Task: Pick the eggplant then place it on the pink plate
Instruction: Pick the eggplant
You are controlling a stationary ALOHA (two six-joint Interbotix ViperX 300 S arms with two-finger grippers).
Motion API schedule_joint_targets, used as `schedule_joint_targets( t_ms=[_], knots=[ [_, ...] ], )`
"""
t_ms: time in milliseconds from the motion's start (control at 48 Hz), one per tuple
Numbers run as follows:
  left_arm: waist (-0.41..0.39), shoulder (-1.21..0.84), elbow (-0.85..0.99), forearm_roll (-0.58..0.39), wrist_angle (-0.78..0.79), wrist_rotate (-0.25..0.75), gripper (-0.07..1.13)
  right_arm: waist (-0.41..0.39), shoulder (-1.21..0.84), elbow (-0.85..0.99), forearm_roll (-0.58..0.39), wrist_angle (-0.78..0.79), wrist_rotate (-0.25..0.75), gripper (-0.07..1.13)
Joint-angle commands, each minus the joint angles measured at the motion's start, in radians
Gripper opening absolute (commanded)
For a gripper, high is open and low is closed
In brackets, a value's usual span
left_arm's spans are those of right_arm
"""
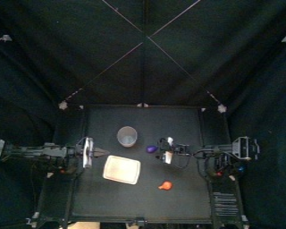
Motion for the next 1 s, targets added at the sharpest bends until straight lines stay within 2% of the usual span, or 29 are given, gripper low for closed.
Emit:
schedule_joint_targets(
  t_ms=[21,396,688,833,1000],
  knots=[
    [0.003,0.002,-0.012,0.003,-0.003,0.000,-0.04,-0.025,0.040,-0.051,0.002,0.018,0.002,1.05],
    [0.005,0.002,-0.011,0.003,0.000,0.000,-0.04,-0.046,0.219,-0.166,-0.008,0.110,-0.003,1.04],
    [0.003,0.002,-0.011,0.003,0.000,0.000,-0.04,-0.051,0.262,-0.199,-0.006,0.149,0.000,1.00],
    [0.003,0.002,-0.011,0.003,0.000,0.000,-0.04,-0.049,0.265,-0.199,-0.003,0.150,0.000,0.89],
    [0.005,0.002,-0.011,0.003,0.000,0.000,-0.04,-0.048,0.273,-0.199,0.012,0.150,0.002,0.70]
  ],
)
